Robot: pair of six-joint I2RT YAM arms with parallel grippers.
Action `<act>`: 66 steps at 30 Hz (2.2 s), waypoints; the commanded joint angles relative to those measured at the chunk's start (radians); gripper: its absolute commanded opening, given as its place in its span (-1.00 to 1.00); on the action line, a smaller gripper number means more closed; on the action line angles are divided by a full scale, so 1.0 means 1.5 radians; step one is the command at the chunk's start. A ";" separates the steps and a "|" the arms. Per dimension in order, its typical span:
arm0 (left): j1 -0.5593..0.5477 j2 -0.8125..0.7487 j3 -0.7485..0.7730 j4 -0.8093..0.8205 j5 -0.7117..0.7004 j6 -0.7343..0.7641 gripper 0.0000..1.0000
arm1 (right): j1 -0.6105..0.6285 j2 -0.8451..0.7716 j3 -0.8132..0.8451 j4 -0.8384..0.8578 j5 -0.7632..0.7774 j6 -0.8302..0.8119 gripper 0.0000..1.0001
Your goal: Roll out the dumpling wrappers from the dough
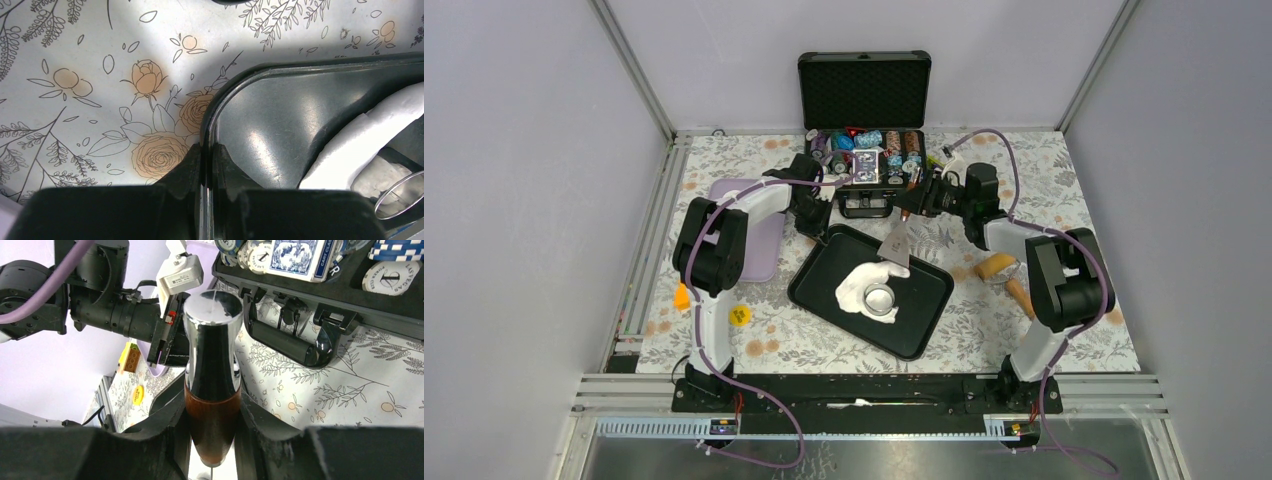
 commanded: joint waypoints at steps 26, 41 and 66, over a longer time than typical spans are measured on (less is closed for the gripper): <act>0.007 0.017 -0.001 -0.015 0.000 0.013 -1.00 | 0.008 -0.104 0.079 -0.142 0.048 -0.218 -1.00; 0.011 0.012 -0.006 -0.009 0.004 0.012 -1.00 | -0.011 -0.231 -0.086 -0.142 0.123 -0.227 -1.00; 0.013 0.008 -0.011 -0.003 0.006 0.010 -1.00 | -0.026 -0.227 -0.088 -0.350 0.299 -0.088 -1.00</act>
